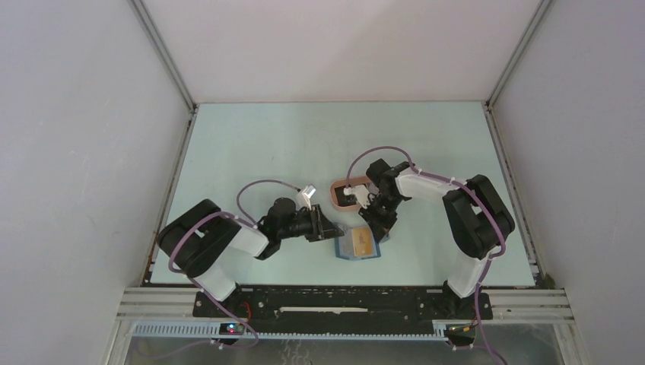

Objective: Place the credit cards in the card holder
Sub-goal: Close the card holder at the center of the board.

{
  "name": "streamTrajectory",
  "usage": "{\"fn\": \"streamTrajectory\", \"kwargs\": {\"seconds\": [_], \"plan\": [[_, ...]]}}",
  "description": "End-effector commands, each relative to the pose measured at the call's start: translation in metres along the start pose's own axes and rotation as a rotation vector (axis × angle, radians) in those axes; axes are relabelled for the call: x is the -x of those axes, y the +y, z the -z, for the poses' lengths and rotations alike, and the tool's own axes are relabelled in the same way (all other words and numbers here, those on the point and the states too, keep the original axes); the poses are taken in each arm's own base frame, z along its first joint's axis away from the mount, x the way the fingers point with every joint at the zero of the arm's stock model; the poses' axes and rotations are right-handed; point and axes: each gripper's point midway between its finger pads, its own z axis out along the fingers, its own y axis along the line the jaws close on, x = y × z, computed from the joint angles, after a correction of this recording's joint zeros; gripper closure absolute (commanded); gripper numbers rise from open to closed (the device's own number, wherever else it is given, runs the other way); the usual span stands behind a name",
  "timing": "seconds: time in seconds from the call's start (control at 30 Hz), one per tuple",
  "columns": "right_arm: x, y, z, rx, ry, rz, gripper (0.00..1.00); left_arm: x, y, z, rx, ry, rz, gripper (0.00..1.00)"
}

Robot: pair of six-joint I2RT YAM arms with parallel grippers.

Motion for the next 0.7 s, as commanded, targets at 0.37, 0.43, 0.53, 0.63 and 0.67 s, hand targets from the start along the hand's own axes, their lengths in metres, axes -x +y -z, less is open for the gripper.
{"fn": "streamTrajectory", "kwargs": {"seconds": [0.37,0.43,0.53,0.63,0.67], "plan": [[0.013,0.017,0.015,0.110,-0.073,0.002,0.80,0.012,-0.048,-0.014,-0.055,0.034,-0.069,0.58],[0.014,0.015,0.019,0.117,-0.093,-0.008,0.79,0.012,-0.051,-0.016,-0.061,0.037,-0.072,0.58],[0.016,0.014,0.027,0.128,-0.120,-0.021,0.79,0.012,-0.055,-0.019,-0.068,0.041,-0.075,0.58],[0.019,0.014,0.037,0.137,-0.159,-0.019,0.77,0.012,-0.057,-0.022,-0.072,0.048,-0.075,0.58],[0.020,0.015,0.040,0.142,-0.169,-0.016,0.75,0.012,-0.058,-0.023,-0.074,0.052,-0.073,0.57]]}}
